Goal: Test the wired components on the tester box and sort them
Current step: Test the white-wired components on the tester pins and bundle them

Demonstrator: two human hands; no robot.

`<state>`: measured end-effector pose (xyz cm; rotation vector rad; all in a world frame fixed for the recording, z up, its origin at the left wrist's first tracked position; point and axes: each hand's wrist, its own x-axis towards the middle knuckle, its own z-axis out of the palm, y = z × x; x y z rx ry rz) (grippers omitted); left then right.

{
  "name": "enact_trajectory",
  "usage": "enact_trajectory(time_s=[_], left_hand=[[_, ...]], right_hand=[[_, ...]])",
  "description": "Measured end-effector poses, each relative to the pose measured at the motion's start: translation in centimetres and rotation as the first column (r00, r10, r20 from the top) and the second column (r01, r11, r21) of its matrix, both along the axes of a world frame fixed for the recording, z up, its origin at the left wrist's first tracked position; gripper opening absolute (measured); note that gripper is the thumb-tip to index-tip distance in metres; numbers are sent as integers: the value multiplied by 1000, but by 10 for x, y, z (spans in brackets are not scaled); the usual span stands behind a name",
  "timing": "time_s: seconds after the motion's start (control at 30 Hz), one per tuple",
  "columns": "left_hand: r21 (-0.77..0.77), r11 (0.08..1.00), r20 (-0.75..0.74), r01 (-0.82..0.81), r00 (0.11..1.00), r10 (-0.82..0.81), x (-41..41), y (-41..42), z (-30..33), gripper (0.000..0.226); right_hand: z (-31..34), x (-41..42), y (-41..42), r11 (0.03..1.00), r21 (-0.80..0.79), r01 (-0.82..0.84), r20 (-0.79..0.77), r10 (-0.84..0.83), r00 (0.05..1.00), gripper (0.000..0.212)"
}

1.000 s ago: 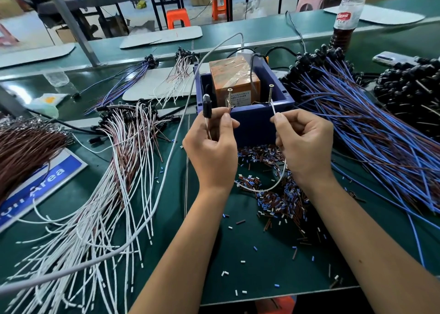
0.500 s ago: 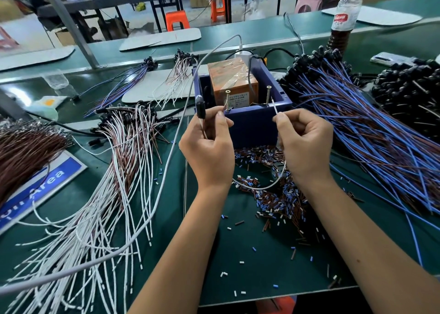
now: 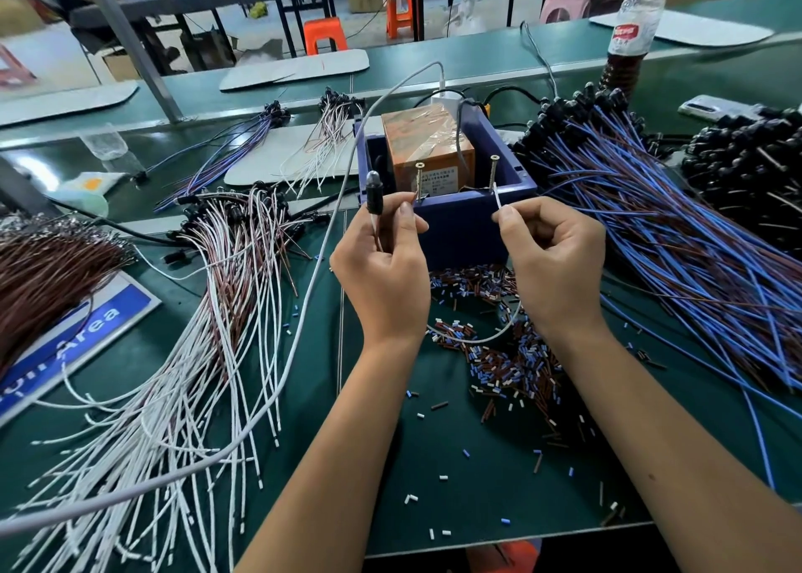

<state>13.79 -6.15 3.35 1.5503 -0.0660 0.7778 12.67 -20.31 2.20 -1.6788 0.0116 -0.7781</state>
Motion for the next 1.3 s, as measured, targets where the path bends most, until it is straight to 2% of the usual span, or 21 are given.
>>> enact_trajectory(time_s=[0.57, 0.77, 1.13, 1.3], left_hand=[[13, 999, 9, 35, 999, -35, -3, -1, 1, 16], [-40, 996, 4, -75, 997, 76, -1, 0, 2, 12], [91, 992, 86, 87, 992, -94, -11, -6, 2, 14], [48, 996, 3, -70, 998, 70, -5, -5, 2, 15]], right_hand=[[1, -2, 0, 999, -14, -31, 4, 31, 1000, 19], [0, 0, -1, 999, -30, -17, 27, 17, 999, 19], [0, -3, 2, 995, -92, -41, 49, 45, 998, 17], [-1, 3, -4, 999, -34, 33, -5, -34, 999, 21]])
